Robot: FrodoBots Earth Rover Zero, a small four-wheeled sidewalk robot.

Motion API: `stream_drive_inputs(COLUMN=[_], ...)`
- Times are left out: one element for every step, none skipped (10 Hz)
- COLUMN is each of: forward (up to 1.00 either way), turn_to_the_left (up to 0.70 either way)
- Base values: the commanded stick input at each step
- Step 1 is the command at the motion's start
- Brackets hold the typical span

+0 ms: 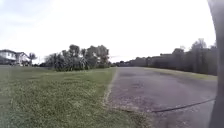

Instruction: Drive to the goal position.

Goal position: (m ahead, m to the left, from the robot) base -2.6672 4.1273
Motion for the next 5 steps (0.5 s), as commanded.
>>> stream_drive_inputs(forward=[0.00, 0.03, 0.01, 0.00, 0.00], turn_to_the_left=[0.00, 0.00, 0.00, 0.00, 0.00])
